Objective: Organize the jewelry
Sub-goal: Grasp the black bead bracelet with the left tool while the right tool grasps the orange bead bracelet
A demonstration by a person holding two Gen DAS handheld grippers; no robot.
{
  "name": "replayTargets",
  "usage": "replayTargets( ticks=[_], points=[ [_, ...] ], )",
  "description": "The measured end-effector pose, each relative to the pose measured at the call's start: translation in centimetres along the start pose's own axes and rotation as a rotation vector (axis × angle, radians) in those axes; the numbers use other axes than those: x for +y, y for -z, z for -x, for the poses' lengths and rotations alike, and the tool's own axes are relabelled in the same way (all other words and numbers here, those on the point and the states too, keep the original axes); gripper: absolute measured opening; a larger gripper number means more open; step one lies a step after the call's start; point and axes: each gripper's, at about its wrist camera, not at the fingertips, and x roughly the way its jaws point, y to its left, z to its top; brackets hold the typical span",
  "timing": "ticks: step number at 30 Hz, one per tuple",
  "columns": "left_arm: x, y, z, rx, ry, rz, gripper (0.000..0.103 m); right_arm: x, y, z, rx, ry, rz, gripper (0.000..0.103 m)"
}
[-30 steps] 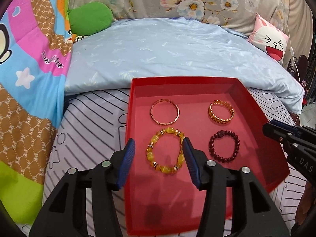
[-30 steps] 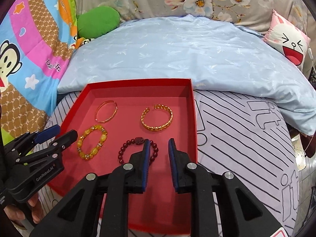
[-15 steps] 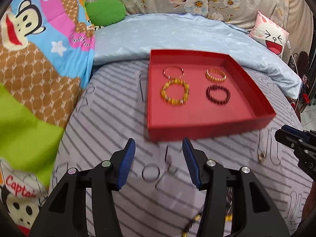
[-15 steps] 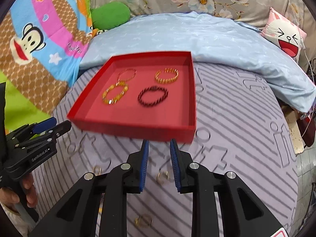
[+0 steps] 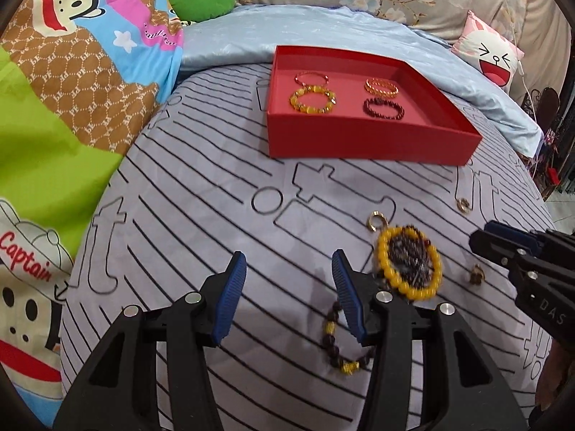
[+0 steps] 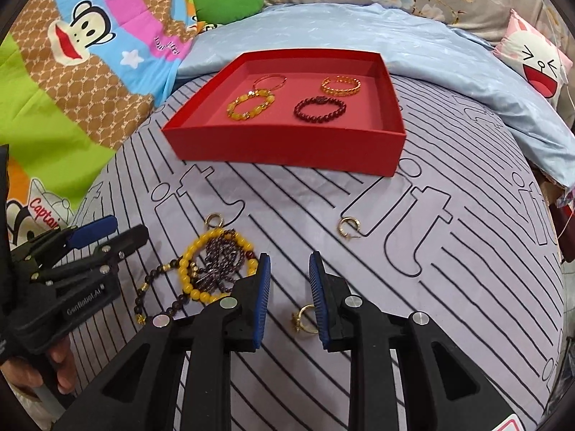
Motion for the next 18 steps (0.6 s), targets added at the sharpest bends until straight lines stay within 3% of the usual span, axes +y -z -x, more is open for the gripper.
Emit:
replayTargets(
  ticks=[18],
  points=[
    [-1.0, 2.5, -0.6, 0.028, -0.003, -0.026, 0.047, 1.7, 1.0, -2.7, 0.045, -0.002, 0.058, 0.018]
  ],
)
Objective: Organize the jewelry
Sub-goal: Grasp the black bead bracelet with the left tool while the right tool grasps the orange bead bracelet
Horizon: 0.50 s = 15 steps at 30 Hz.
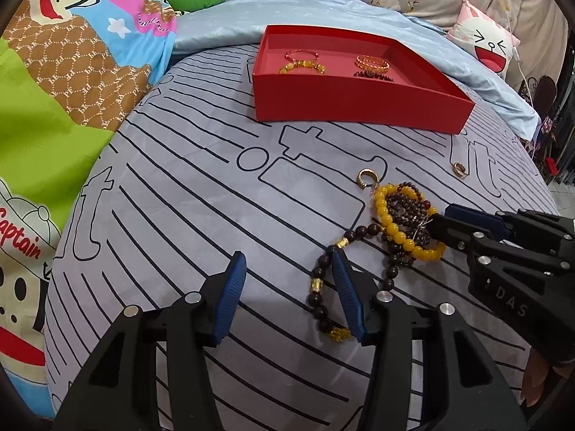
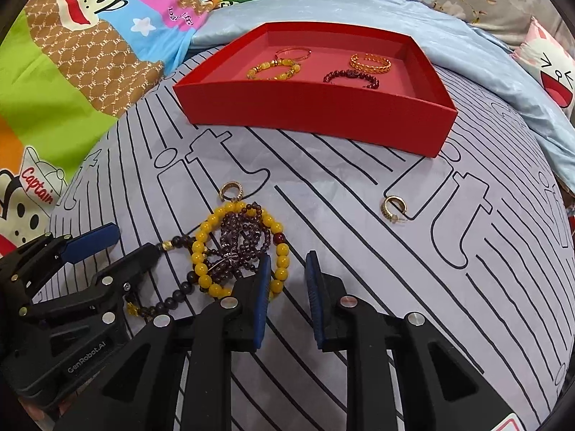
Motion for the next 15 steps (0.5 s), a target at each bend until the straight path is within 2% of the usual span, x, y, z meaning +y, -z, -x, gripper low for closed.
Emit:
replayTargets(
  ticks=[7, 15],
  points=[
    [-0.3, 0.1, 0.0, -0.010, -0.007, -0.012, 0.048, -0.4, 0.4, 0.2, 0.000, 0.007, 0.006, 0.007],
    [-0.7, 0.1, 0.0, -0.017, 0.009, -0.018, 0.045, -1.5, 0.3, 1.9, -0.024, -0.018, -0.040, 0.007]
  ],
)
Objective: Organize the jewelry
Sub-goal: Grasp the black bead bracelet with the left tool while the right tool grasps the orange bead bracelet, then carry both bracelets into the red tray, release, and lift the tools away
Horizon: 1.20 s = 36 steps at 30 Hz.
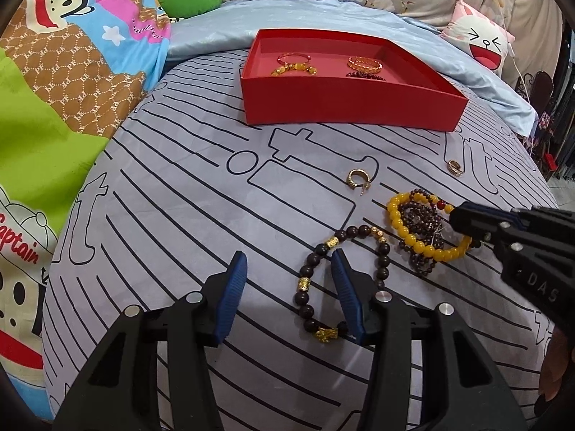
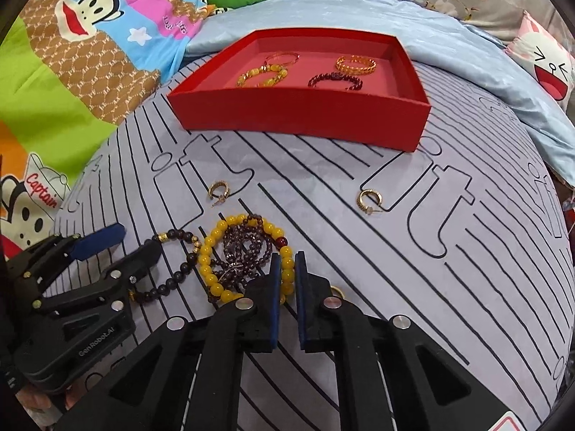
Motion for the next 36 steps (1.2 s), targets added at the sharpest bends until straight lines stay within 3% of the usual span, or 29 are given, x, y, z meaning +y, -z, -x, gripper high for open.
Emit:
replayTargets(
  ticks=[8, 10, 17, 25, 36],
  points=[
    [-0.2, -0.2, 0.1, 0.003, 0.039, -0.002, 0.013, 0.1, -1.6, 3.1, -0.069, -0.036, -0.011, 0.007],
    [-0.1, -0.2, 0.1, 0.005, 0.051, 0.006, 0.010, 0.3, -2.1, 3.8, -0.086, -0.046, -0.011, 0.007],
    [0.0, -0.7, 0.9, 0.002, 0.086, 0.015, 0.008, -0.2, -3.9, 6.5, -0.151, -0.056, -0.031, 0.007],
    [0.2, -3.2, 2.5, -0.024, 0.135, 0.037, 0.008, -2.8, -5.5, 7.2, -0.182, -0.009, -0.076, 0.007],
    [-0.9, -11.1, 4.4, -0.146, 0.224, 0.007, 0.008, -4.7, -9.9, 5.5, -0.214, 0.035, -0.076, 0.007]
  ],
)
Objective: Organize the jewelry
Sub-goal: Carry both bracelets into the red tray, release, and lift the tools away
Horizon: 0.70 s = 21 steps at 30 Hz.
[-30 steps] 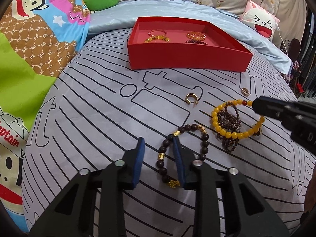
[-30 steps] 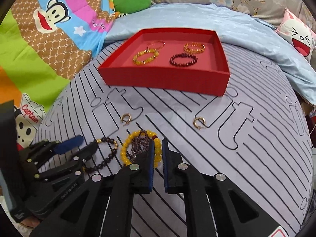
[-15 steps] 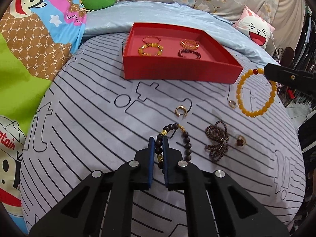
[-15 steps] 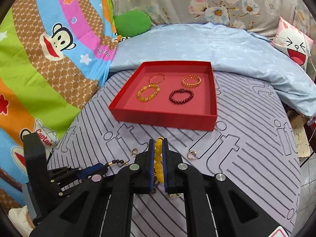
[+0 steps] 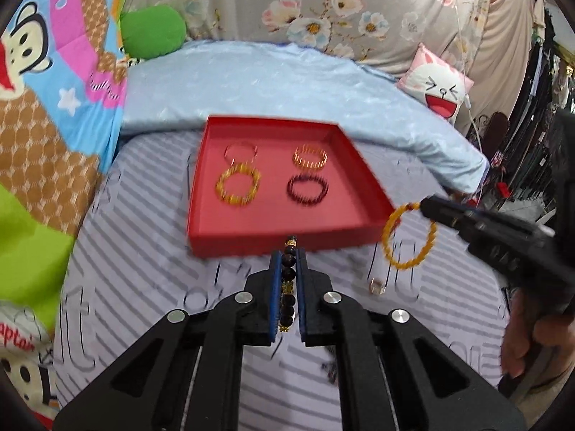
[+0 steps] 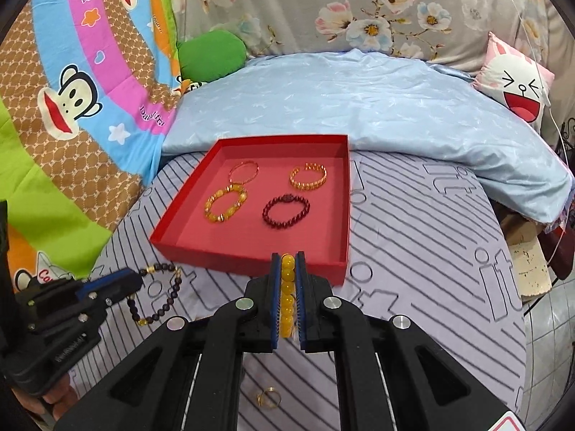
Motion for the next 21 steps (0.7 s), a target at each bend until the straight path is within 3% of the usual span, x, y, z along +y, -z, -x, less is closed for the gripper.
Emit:
replayTargets(
  ticks=[6, 12, 15, 18, 21],
  points=[
    [-0.2, -4.6, -2.4, -0.045, 0.031, 0.019, 0.008, 0.8, -3.0, -2.3, -0.020, -0.012, 0.007, 0.007],
    [1.8, -5.5, -7.3, 0.004, 0.110, 0.113, 0.008, 0.9, -3.9, -6.2, 0.014, -0.124, -0.067, 0.007],
    [3.4, -4.6, -10.4, 0.072, 0.121, 0.164, 0.008, 0.7, -3.1, -8.9, 0.075, -0.110, -0.072, 0.007],
    [4.6, -3.3, -12.4, 0.121, 0.027, 0.164, 0.008, 0.1, -2.1, -10.5, 0.117, -0.067, -0.066, 0.007],
    [4.8, -2.9, -12.7, 0.114, -0.082, 0.098, 0.008, -0.8, -1.6, -11.2, 0.134, -0.024, -0.068, 0.007]
  ],
)
